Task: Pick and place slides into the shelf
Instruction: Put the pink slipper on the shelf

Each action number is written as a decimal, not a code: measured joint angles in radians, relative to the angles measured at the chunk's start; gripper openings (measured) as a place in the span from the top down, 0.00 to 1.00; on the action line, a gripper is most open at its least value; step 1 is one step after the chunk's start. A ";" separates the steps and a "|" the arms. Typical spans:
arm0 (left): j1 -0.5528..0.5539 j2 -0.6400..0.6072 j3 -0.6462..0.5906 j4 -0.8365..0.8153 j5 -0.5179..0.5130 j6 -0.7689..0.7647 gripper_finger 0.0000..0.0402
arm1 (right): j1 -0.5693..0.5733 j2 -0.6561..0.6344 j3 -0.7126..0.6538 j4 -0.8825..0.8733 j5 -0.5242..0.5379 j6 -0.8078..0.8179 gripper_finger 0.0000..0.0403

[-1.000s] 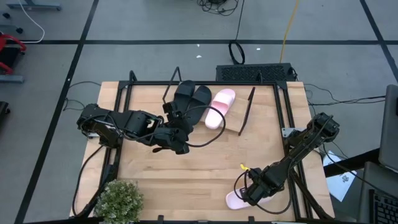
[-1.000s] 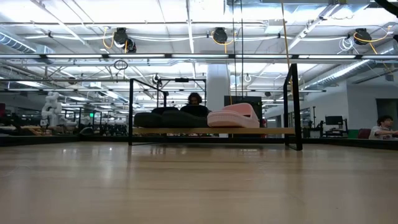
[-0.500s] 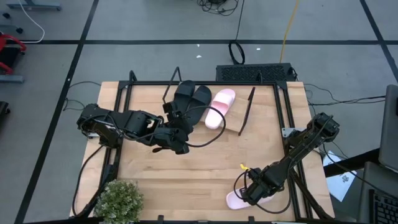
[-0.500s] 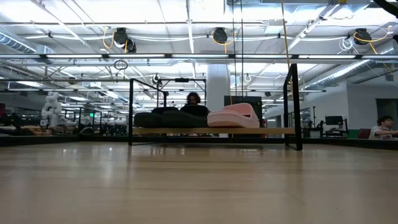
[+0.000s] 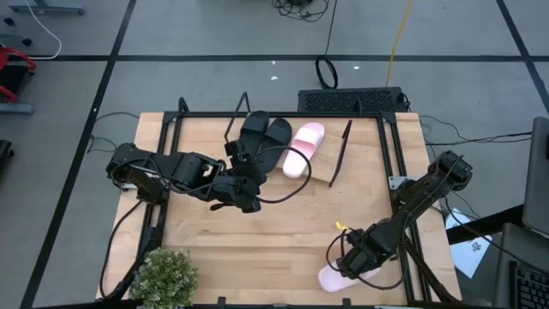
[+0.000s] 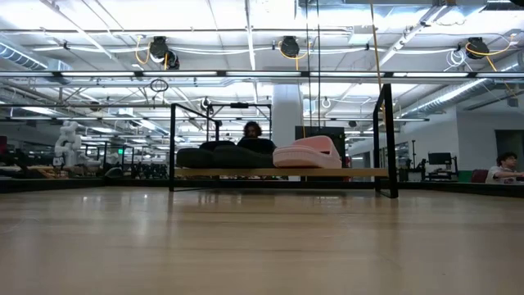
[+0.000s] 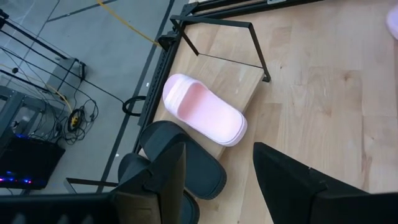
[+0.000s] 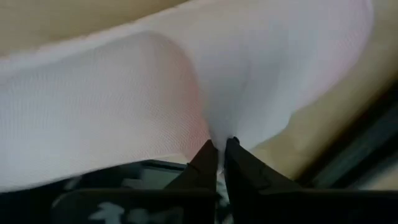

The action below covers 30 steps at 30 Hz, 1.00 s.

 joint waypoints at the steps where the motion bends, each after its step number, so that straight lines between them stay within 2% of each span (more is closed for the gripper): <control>1: 0.000 0.000 0.000 0.000 0.000 0.000 0.53 | 0.001 -0.004 -0.001 -0.016 -0.020 -0.004 0.98; 5: 0.000 0.000 0.000 0.000 0.000 0.000 0.53 | 0.001 -0.030 -0.003 -0.038 -0.074 -0.043 0.99; 8: 0.000 0.000 0.000 0.000 -0.004 -0.003 0.53 | -0.006 -0.056 -0.003 -0.024 -0.070 -0.065 0.99; 15: 0.000 0.000 0.000 0.000 -0.055 -0.008 0.53 | -0.045 -0.111 -0.002 0.004 0.027 -0.155 1.00; 22: 0.000 0.000 0.000 -0.001 -0.061 0.009 0.53 | -0.084 -0.168 0.031 0.000 0.192 -0.284 1.00; 30: -0.004 -0.013 0.000 -0.005 -0.086 0.018 0.53 | -0.127 -0.243 0.151 -0.007 0.490 -0.474 1.00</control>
